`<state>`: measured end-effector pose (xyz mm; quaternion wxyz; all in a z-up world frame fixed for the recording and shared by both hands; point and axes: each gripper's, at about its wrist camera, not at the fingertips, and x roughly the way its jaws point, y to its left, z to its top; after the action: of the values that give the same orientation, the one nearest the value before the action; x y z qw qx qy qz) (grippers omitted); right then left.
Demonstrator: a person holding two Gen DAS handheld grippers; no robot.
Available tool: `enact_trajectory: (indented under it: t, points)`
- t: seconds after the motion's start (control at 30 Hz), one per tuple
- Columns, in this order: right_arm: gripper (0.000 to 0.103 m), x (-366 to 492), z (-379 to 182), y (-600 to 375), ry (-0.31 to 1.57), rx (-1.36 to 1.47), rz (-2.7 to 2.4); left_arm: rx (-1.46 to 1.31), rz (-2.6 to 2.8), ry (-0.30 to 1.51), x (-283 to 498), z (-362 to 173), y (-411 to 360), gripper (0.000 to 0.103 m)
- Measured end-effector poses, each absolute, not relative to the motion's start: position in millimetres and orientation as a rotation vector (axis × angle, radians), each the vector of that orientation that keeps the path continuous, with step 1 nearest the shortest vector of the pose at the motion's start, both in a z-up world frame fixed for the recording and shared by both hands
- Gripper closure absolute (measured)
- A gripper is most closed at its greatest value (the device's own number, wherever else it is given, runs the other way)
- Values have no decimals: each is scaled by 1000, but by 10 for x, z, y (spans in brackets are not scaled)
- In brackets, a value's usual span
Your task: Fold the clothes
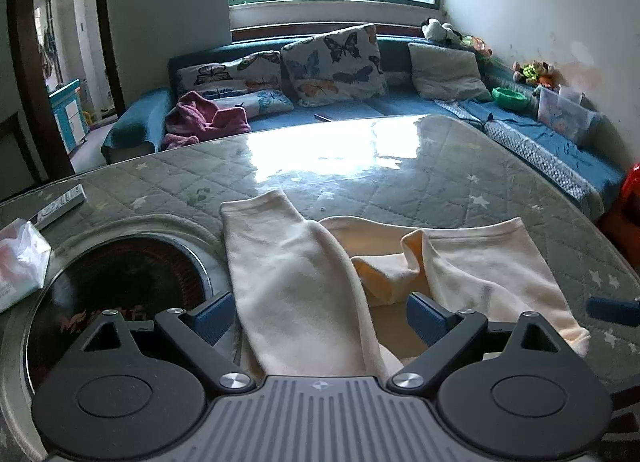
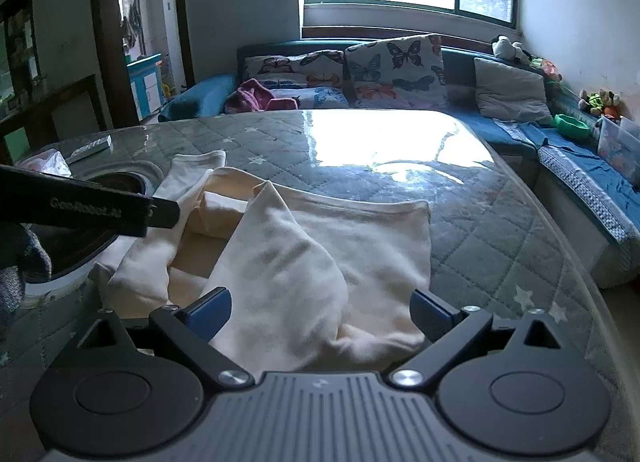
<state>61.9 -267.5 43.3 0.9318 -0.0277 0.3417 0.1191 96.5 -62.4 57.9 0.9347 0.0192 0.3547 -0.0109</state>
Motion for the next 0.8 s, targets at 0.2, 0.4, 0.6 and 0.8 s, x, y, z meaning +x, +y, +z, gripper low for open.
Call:
enact_trajectory:
  t: [0.2,0.4,0.6,0.8]
  points:
    - [9,792,435,-2664,703,-63,264,44,-27,748,1044,512,-625,13]
    - [15,979,449,-2631,707,-63,292,45,-31,773,1106,439,-600,26]
    - [23,1249,427,-2520,723,-84,348,19,-61,802,1154,374,-548,55]
    - [31,1462,376,-2387,738,-112,392,-7,-92,818,1159,334,-495,82]
